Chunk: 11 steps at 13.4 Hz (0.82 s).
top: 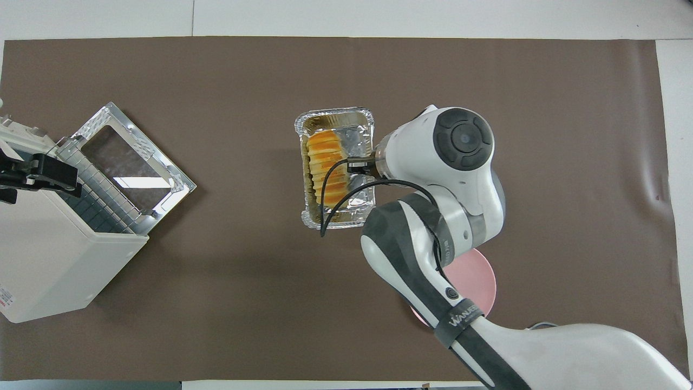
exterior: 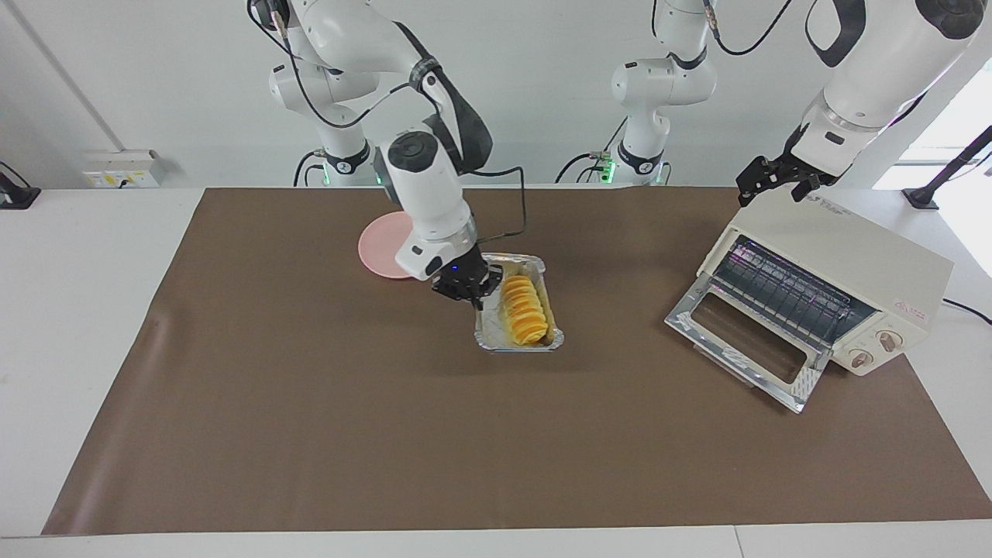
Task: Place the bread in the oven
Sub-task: 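Push the foil tray with the right gripper toward the toaster oven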
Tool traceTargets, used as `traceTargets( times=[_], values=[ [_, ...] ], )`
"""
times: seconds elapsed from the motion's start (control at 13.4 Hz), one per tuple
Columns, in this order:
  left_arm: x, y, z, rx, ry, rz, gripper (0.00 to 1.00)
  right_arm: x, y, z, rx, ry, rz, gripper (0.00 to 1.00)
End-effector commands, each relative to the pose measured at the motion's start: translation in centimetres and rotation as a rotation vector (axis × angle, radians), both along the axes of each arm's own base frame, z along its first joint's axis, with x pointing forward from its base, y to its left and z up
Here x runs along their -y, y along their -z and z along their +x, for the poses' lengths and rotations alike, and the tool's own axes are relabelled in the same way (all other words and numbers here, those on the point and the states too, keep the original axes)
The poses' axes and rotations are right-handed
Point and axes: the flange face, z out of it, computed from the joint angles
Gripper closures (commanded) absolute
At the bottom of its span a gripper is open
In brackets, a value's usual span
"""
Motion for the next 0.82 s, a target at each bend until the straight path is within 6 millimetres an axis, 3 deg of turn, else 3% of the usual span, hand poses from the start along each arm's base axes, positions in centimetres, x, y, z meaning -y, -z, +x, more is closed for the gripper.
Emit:
traceTargets(
  times=[0.0,0.3,0.45,0.52,0.6,0.67,0.75],
  values=[
    [-0.2,-0.5,-0.4,0.017,0.005,0.013,0.00,-5.9,3.8,1.4,-0.042,0.055,0.036,1.00],
    [-0.2,-0.5,-0.4,0.017,0.005,0.013,0.00,-9.0,8.2,0.1,-0.027,0.068,0.058,1.00],
    [-0.2,-0.5,-0.4,0.017,0.005,0.013,0.00,-9.7,9.1,-0.4,-0.028,0.076,0.060,1.00],
    [-0.2,-0.5,-0.4,0.017,0.005,0.013,0.00,-9.3,9.2,-0.3,-0.039,0.077,0.047,0.68],
    [-0.2,-0.5,-0.4,0.017,0.005,0.013,0.00,-9.1,9.1,-0.3,-0.054,0.065,0.021,0.13],
    [-0.2,-0.5,-0.4,0.017,0.005,0.013,0.00,-8.9,8.8,-0.3,-0.067,0.044,-0.016,0.00],
    [-0.2,-0.5,-0.4,0.017,0.005,0.013,0.00,-8.8,7.3,-0.1,-0.052,0.018,-0.049,0.00]
  ],
)
